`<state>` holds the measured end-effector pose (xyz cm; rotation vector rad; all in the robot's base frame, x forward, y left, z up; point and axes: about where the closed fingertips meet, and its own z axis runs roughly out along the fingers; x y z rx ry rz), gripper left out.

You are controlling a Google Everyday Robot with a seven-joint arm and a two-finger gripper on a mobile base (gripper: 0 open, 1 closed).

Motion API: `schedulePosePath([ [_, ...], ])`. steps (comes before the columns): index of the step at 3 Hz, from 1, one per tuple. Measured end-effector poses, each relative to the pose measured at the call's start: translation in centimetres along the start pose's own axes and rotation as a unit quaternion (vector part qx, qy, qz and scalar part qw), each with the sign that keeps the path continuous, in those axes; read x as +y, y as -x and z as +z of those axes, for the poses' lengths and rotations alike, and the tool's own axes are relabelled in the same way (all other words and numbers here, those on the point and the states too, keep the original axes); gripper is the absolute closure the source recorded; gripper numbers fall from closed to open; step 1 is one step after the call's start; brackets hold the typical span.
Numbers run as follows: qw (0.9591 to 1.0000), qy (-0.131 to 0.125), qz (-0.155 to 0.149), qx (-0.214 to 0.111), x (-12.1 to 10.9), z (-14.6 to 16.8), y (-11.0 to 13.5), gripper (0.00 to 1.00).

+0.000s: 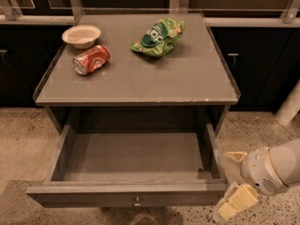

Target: Open top drawer

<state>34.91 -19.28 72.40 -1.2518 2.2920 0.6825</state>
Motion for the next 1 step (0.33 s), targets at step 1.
schedulePosePath([
  [1, 1.0000, 0.000, 0.000, 0.000, 0.02, 0.01, 0.00, 0.00],
])
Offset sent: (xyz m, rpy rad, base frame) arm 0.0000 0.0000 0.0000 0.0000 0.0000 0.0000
